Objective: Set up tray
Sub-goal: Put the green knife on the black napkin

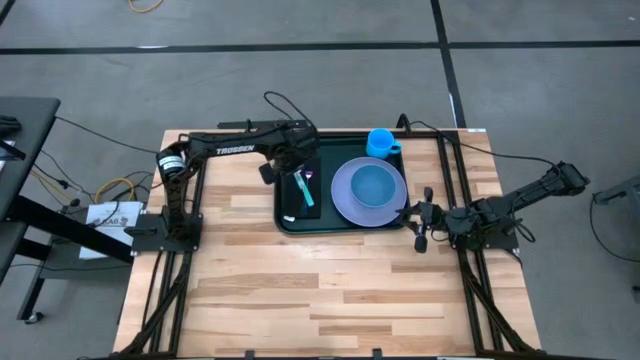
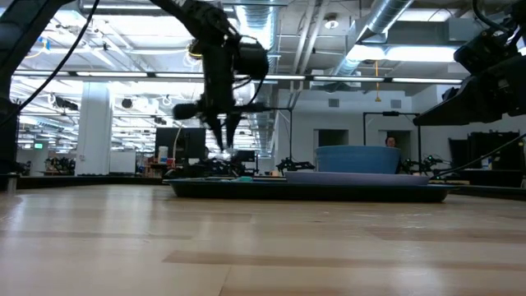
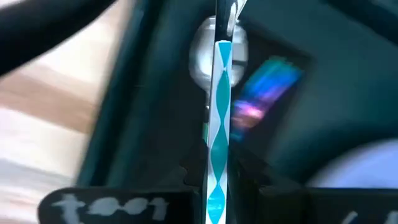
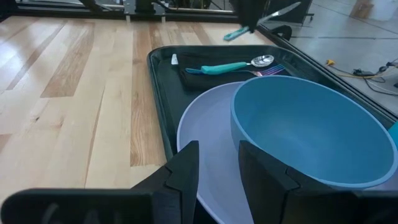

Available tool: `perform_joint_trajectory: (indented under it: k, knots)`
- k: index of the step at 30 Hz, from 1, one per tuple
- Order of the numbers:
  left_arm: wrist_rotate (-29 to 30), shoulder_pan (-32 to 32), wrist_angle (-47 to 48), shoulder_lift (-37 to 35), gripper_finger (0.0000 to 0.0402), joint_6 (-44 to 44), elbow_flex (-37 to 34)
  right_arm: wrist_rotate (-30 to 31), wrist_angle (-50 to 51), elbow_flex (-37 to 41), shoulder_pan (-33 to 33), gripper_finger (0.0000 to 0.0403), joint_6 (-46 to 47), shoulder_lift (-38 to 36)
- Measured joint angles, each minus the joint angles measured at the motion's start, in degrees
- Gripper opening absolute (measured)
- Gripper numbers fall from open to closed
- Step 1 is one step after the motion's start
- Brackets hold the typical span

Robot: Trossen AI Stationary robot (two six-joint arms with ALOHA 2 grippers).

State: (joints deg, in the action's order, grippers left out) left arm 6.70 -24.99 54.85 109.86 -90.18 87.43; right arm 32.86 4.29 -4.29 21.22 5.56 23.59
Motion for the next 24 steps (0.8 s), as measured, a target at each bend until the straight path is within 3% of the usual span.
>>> perform_joint_trajectory:
  k: [11, 24]
  knots:
    - [-8.1, 1.1, -7.7, 1.0, 0.002, 10.9, 2.1, 0.0, 0.0, 0.0, 0.0, 0.0107, 0.0, 0.0]
    - [-12.6, 3.8, -11.1, 10.5, 0.002, 12.0, 2.1, 0.0, 0.1, 0.0, 0.0, 0.0107, 0.0, 0.0]
